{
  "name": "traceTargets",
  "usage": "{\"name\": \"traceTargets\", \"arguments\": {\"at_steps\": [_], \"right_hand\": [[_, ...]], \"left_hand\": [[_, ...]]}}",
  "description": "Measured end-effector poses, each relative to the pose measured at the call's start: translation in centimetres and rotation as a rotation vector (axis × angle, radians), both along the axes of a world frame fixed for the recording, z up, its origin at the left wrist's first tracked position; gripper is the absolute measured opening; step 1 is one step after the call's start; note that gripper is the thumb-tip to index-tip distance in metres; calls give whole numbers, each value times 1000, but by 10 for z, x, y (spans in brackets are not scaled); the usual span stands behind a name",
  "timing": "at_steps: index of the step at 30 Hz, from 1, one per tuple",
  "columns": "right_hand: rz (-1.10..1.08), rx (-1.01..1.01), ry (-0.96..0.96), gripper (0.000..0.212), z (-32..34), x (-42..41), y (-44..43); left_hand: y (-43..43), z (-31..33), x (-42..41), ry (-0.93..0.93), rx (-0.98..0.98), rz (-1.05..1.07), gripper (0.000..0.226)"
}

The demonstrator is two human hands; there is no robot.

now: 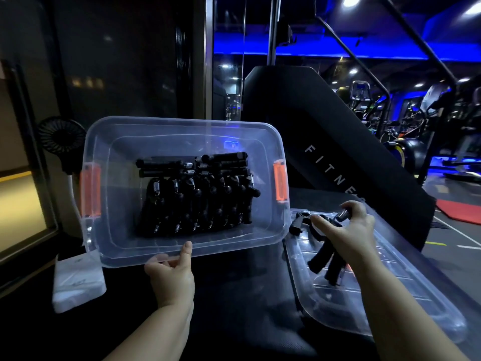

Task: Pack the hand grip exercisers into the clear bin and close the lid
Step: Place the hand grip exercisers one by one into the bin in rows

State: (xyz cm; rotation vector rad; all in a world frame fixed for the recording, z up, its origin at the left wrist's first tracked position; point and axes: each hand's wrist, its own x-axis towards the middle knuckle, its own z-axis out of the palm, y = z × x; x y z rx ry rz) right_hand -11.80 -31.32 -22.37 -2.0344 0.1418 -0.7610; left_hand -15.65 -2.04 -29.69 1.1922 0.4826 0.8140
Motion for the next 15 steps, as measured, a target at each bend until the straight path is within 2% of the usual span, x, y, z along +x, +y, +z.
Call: {"name": "traceTargets", "arguments": {"at_steps": [5,10,15], "right_hand": [[-12,-24,-82,68,4,-10,-1],[-81,-273,-217,46,3,-27,-18],[-132,-534,-228,51,3,-39,-32]], "left_hand": [[2,-1,1,12,-13,-3,47],[3,-4,2,26,-17,-1,47],[2,-3,3,37,-19,-1,47]]}}
